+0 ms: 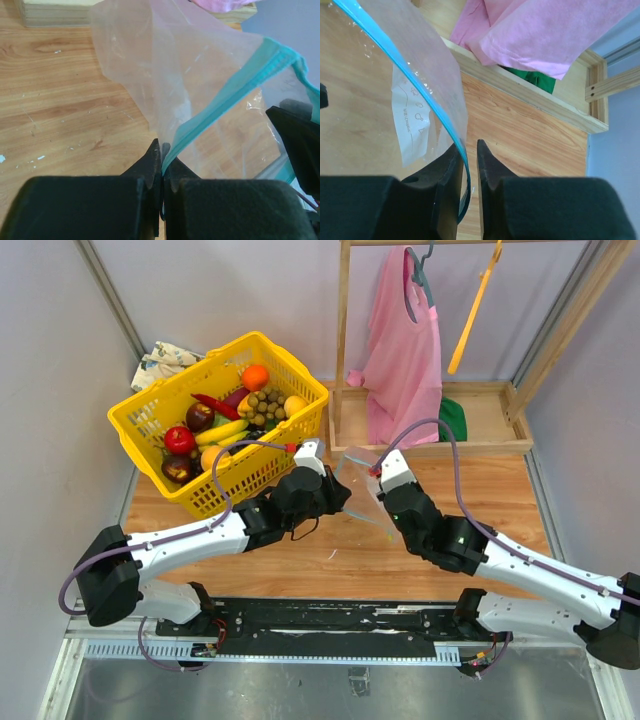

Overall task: Place the food in the zip-top bag and seal the zipper
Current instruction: Open the zipper of the food storage bag.

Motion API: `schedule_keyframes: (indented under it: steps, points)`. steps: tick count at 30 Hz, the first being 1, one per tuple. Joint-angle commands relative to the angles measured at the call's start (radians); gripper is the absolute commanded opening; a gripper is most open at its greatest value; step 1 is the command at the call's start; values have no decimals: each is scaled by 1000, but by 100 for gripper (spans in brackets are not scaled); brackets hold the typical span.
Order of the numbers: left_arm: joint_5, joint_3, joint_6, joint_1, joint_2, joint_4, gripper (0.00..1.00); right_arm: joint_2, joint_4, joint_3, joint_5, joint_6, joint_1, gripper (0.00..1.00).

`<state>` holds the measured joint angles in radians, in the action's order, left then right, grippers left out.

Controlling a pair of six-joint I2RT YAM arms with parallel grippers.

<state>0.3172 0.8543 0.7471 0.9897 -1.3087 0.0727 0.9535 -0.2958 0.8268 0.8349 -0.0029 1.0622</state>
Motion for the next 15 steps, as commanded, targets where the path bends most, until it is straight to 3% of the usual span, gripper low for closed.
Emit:
schedule_keyframes:
  steps: [1, 3, 9, 15]
  points:
    - [29, -5, -20, -14, 2, -5, 0, -21, -93, 42, 48, 24, 12, 8]
    - [50, -1, -33, -16, 0, -27, 0, -31, -114, 57, 97, 12, 12, 1]
    - [89, 5, -62, -20, -8, -80, 0, -91, -121, 71, 250, -9, 12, 1]
    - [48, -6, -89, -20, -10, -25, 0, -123, -36, 24, 130, -61, 10, 1]
